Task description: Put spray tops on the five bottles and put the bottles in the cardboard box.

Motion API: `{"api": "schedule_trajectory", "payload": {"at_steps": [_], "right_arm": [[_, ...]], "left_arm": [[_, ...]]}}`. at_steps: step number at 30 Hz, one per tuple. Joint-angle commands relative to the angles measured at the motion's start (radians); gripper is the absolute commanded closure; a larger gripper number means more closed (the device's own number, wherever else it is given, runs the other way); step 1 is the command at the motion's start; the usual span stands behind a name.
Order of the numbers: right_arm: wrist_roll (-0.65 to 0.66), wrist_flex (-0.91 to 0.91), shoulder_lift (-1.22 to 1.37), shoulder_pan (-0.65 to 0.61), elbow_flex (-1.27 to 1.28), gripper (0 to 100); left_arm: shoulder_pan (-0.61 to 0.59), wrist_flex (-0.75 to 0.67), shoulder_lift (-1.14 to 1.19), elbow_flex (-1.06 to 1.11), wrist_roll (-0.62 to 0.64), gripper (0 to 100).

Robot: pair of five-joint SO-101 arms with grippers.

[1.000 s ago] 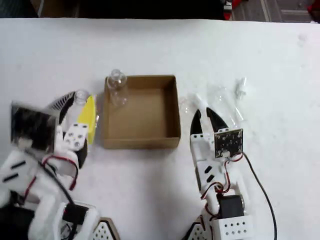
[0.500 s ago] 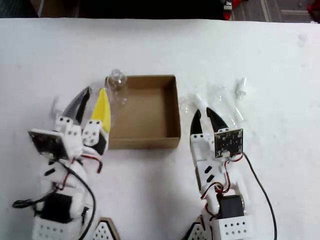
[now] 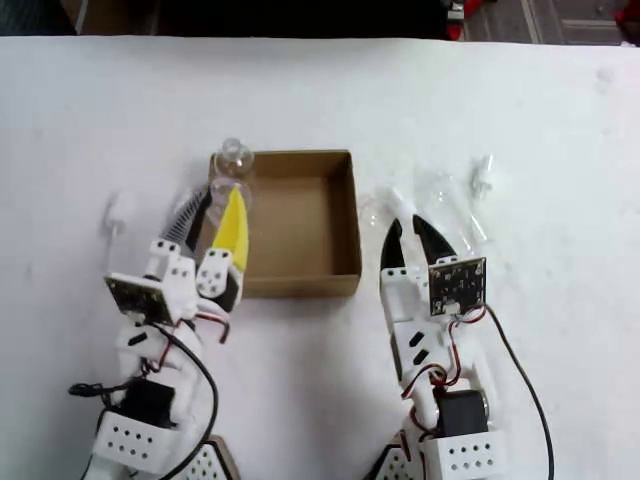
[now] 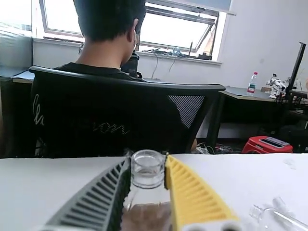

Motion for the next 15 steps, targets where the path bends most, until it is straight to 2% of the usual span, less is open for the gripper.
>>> {"api": "schedule_trajectory", "payload": {"at_steps": [1, 12, 15], "right_arm": [[0.014, 0.002, -0.002, -0.013, 0.008, 92.8], [0.014, 0.002, -0.002, -0.012, 0.008, 92.8], [0.014, 0.002, -0.002, -0.013, 0.008, 92.8]], "left_arm": [[0.030, -0.018, -0.015, -0.003, 0.014, 98], [0.030, -0.025, -0.013, -0.005, 0.018, 98], [0.028, -0.026, -0.012, -0.006, 0.103, 98]]}}
